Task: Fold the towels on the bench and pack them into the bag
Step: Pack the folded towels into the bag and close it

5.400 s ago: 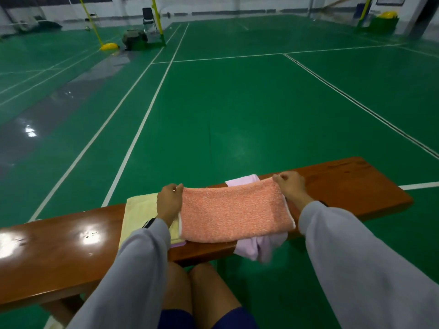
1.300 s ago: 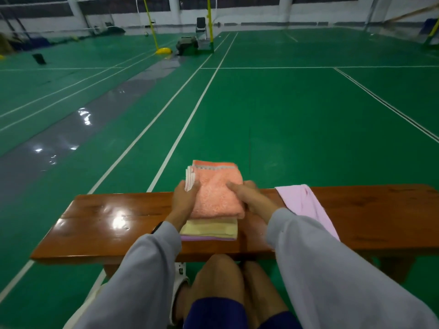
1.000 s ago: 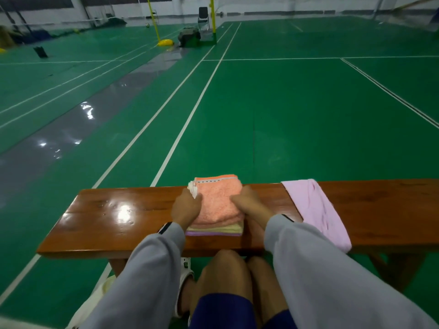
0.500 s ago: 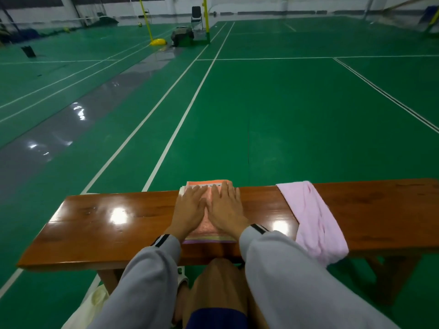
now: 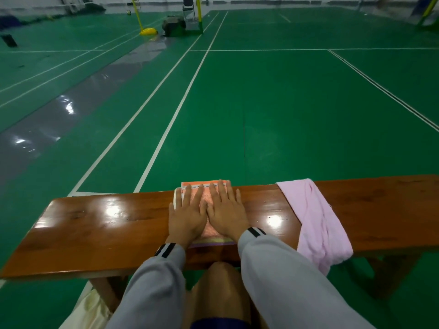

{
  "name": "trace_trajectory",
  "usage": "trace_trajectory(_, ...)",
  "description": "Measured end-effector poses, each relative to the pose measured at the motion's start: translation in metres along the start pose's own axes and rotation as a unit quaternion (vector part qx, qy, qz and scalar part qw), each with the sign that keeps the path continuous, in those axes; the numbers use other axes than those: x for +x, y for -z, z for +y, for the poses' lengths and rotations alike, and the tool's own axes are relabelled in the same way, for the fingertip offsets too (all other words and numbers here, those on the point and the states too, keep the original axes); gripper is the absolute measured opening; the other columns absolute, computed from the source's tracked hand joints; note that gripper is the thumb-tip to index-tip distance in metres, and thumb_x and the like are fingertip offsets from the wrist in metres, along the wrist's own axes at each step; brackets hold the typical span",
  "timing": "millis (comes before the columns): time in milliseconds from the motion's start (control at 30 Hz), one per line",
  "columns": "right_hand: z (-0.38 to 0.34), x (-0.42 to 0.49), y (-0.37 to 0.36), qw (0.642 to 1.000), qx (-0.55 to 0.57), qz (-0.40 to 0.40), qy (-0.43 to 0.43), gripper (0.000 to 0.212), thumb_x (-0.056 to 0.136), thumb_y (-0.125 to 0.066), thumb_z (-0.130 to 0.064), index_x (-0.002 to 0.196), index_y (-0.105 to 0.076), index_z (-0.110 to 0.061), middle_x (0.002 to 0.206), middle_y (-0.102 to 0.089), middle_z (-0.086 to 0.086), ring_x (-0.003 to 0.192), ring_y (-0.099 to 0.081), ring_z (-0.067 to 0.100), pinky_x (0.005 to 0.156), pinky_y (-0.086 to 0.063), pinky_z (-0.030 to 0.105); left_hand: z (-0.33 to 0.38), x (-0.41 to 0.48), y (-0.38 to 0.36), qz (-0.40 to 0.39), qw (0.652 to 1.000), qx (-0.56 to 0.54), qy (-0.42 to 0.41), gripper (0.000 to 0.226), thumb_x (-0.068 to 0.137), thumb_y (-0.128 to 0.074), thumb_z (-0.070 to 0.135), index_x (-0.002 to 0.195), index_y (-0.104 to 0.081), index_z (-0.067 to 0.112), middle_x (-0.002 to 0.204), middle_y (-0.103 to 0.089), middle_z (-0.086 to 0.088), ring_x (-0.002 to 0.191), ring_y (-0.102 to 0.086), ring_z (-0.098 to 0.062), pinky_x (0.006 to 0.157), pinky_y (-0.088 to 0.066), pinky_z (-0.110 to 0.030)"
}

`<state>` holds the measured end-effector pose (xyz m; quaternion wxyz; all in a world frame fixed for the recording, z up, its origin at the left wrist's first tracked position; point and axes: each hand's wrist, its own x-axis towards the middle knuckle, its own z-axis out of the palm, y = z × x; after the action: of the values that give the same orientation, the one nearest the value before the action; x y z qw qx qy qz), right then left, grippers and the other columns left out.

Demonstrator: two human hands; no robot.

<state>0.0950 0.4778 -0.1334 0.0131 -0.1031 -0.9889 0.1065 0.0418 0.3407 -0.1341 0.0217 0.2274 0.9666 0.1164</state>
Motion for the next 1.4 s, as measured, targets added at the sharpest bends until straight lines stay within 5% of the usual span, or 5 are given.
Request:
trace_trajectory(233,0.016,-0.018,0.042,0.998,-0.038,-0.056,0.010,0.066,0.106,-0.021,-0.050,0.163,-0.004,-0.019,0.170,-0.005,0.008,0.155,-0.006,0.034,0.123,-0.006,0.058,0.040,0.000,0.029,-0.047,0.994,0.093,0.023,0.056,0.105,-0.025,0.038,0.160,-0.021,0.032,0.168,-0.017,-0.013,0.156,-0.009,-0.037,0.123,0.003,-0.061)
trace_trajectory(600,0.144,-0.083,0.101,0.973,0.040,-0.029,-0.226,0.053,0.097,-0.045,-0.026,0.146,-0.040,-0.006,0.154,-0.033,0.024,0.139,-0.036,0.043,0.114,-0.030,0.052,0.217,0.000,0.038,-0.094,0.984,-0.121,-0.095,0.048,0.079,-0.044,0.039,0.105,-0.075,0.014,0.112,-0.073,-0.014,0.105,-0.066,-0.035,0.089,-0.053,-0.039)
trace_trajectory(900,0.227,-0.127,0.080,0.832,0.289,0.023,-0.473,0.058,0.081,-0.062,-0.041,0.132,-0.056,-0.012,0.134,-0.057,0.014,0.118,-0.055,0.037,0.098,-0.049,0.042,0.305,-0.027,-0.028,-0.181,0.970,-0.141,-0.079,0.045,0.102,-0.056,0.034,0.136,-0.057,0.005,0.141,-0.058,-0.017,0.127,-0.056,-0.035,0.103,-0.046,-0.038)
trace_trajectory(1200,0.223,-0.146,0.117,0.614,0.672,-0.005,-0.414,0.027,0.097,-0.063,-0.020,0.102,-0.066,0.006,0.096,-0.065,0.014,0.070,-0.057,0.023,0.091,-0.047,0.037,0.303,-0.015,-0.028,-0.242,0.878,-0.395,0.124,0.040,0.096,-0.067,0.036,0.120,-0.057,0.006,0.118,-0.066,-0.010,0.102,-0.065,-0.026,0.086,-0.058,-0.036)
trace_trajectory(1400,0.228,-0.126,0.185,0.480,0.804,0.113,-0.332,0.023,0.090,-0.054,-0.024,0.071,-0.055,-0.012,0.064,-0.059,0.010,0.056,-0.061,0.024,0.061,-0.052,0.028,0.249,0.016,0.018,-0.091,0.774,-0.611,0.138,0.028,0.095,-0.066,0.019,0.120,-0.070,0.006,0.116,-0.072,-0.014,0.104,-0.068,-0.028,0.095,-0.056,-0.044)
